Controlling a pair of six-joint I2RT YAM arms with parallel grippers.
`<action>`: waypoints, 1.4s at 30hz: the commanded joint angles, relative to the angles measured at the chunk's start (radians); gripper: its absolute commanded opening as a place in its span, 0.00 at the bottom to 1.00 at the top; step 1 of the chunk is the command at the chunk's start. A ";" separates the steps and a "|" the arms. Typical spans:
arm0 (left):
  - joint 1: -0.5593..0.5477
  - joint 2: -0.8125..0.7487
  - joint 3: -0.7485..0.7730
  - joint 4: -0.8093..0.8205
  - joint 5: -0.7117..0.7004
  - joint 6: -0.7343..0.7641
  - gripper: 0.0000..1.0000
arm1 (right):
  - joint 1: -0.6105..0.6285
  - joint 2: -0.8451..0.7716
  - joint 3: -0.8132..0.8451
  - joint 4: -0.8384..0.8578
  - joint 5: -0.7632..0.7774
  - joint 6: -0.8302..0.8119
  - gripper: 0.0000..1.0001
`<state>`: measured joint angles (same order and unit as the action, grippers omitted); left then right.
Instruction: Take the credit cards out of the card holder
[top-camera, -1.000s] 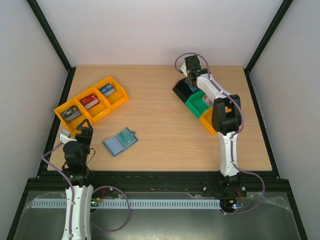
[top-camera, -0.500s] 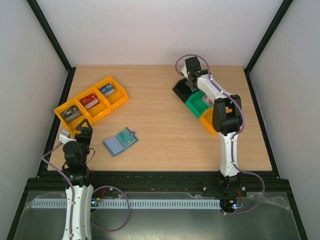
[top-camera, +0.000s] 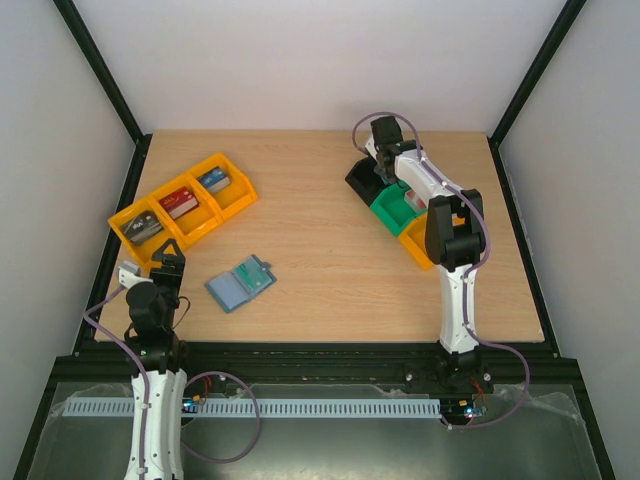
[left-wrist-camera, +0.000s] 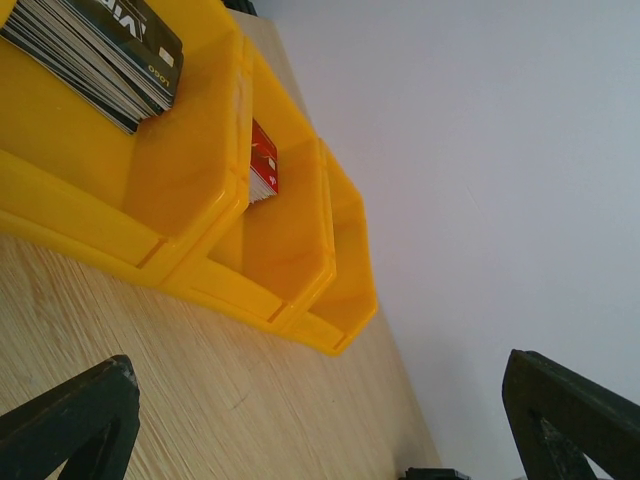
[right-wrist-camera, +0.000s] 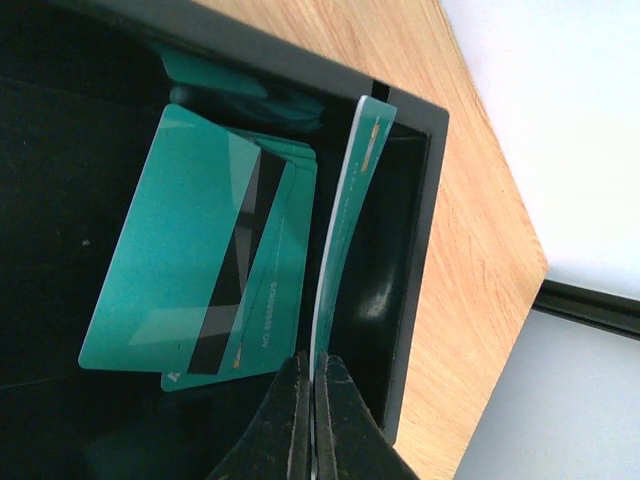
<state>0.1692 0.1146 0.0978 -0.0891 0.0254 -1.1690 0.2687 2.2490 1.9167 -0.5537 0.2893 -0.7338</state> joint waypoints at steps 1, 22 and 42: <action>0.010 0.002 -0.011 0.005 -0.001 0.000 0.99 | -0.007 -0.010 0.005 -0.100 0.036 -0.019 0.02; 0.010 0.003 -0.014 0.010 -0.001 -0.006 0.99 | -0.008 0.085 0.066 -0.023 0.112 -0.008 0.16; 0.010 -0.010 -0.017 0.013 0.004 -0.015 0.99 | -0.008 -0.031 0.074 -0.043 -0.056 0.041 0.79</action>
<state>0.1734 0.1162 0.0940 -0.0887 0.0254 -1.1782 0.2676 2.2807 1.9694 -0.5606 0.2646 -0.7174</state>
